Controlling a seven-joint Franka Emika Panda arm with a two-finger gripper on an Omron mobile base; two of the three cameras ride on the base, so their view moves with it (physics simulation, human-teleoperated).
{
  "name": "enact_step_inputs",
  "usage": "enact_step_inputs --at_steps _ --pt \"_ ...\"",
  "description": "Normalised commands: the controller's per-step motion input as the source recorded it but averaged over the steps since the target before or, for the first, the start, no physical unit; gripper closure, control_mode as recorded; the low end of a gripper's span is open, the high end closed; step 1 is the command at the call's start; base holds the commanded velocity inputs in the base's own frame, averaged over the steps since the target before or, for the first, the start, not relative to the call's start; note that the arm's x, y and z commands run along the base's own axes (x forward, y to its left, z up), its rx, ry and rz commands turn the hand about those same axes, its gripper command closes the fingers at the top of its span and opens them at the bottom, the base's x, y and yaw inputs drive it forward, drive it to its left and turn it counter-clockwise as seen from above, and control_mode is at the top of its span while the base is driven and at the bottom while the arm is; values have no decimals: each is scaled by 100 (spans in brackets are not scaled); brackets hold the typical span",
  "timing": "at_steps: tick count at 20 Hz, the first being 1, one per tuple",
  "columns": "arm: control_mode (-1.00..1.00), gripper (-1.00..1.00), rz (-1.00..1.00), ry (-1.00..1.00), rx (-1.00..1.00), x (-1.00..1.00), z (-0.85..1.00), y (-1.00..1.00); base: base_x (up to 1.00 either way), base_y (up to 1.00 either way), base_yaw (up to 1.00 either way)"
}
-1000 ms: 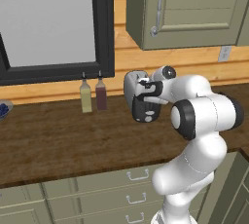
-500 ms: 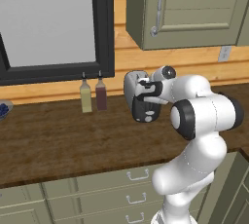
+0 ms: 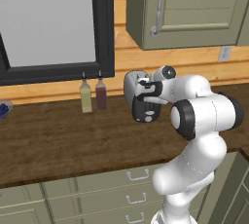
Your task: Start the toaster. Once the lever pops up, take the bread to the plate on the dining counter.
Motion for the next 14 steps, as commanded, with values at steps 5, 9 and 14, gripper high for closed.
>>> enact_step_inputs --at_steps 5,9,14 --pt "-100 -100 0 0 0 0 0 0 0 0 0" --pt "-100 -100 0 0 0 0 0 0 0 0 0" --pt "-100 -100 0 0 0 0 0 0 0 0 0"
